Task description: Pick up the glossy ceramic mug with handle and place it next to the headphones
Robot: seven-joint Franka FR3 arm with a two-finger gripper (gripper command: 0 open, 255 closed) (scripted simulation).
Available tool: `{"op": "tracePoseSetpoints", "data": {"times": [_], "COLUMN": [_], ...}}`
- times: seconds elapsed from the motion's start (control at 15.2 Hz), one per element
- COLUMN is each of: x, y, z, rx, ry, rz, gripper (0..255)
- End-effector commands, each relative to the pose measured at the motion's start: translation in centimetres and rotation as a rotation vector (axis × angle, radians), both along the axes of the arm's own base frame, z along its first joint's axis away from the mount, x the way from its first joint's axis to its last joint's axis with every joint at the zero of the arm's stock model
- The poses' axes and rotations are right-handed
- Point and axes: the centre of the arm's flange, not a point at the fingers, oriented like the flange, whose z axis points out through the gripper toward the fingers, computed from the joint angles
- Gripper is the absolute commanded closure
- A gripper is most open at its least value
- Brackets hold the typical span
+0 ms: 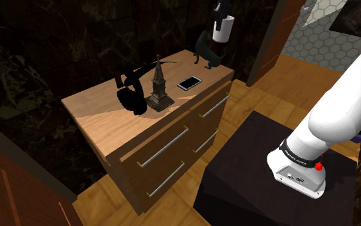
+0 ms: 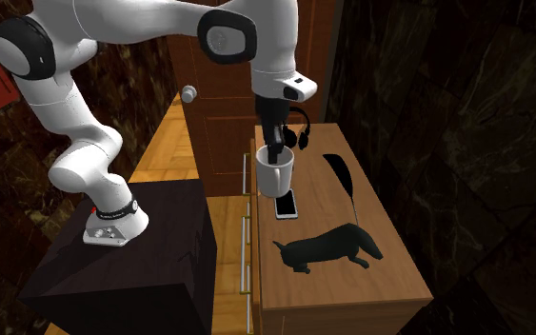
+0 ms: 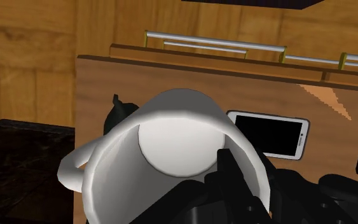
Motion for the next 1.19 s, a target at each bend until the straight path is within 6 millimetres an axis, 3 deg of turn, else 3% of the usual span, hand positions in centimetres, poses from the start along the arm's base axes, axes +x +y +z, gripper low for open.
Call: {"op": "tracePoseSetpoints", "data": {"times": [0.0,0.46,1.12], "x": [-0.2,-0.2,-0.1], "y": [0.0,0.0,13.2], "z": [1.1,4.4,4.4], "rx": [0.000,0.000,0.000], "ry": [0.000,0.000,0.000], "rz": [0.000,0.000,0.000], "gripper": [255,255,255]}}
